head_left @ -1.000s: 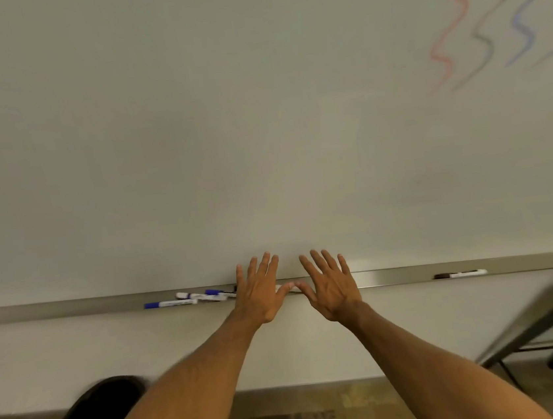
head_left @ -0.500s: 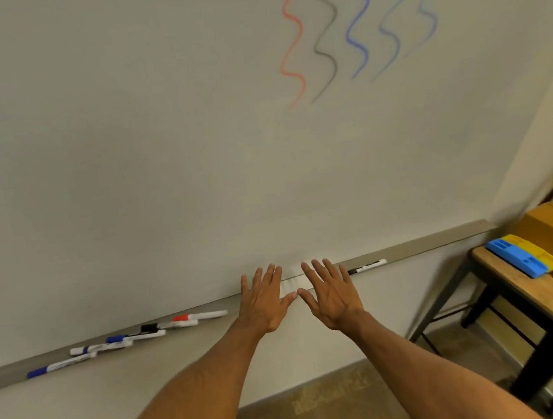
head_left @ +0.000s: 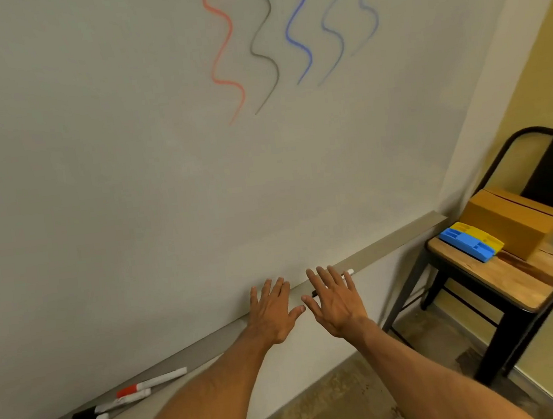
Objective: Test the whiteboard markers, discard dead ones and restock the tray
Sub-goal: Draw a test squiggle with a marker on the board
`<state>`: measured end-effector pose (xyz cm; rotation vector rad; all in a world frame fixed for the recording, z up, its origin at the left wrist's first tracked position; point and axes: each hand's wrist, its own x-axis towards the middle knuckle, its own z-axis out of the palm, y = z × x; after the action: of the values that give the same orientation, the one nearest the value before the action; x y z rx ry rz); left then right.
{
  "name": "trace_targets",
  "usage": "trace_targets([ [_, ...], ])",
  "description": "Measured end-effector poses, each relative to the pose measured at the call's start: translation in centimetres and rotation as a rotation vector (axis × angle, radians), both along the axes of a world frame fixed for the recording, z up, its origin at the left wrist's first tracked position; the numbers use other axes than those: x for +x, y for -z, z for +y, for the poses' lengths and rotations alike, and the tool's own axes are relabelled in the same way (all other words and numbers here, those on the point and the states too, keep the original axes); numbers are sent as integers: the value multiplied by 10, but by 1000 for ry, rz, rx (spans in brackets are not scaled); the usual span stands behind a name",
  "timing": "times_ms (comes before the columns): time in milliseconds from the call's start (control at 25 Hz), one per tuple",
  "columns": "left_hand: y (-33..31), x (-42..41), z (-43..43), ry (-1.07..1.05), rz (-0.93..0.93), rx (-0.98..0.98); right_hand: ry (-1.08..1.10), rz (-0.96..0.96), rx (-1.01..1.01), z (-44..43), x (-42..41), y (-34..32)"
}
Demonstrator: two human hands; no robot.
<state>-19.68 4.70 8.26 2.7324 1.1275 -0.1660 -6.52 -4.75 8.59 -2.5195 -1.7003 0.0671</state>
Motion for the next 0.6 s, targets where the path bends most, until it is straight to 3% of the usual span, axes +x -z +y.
trace_targets([
  [320,30,41,5,52,36,-63,8,-11,-44,10,42,27],
  [600,55,71,0,-190,-13,-159,-173,3,-144,34,77,45],
])
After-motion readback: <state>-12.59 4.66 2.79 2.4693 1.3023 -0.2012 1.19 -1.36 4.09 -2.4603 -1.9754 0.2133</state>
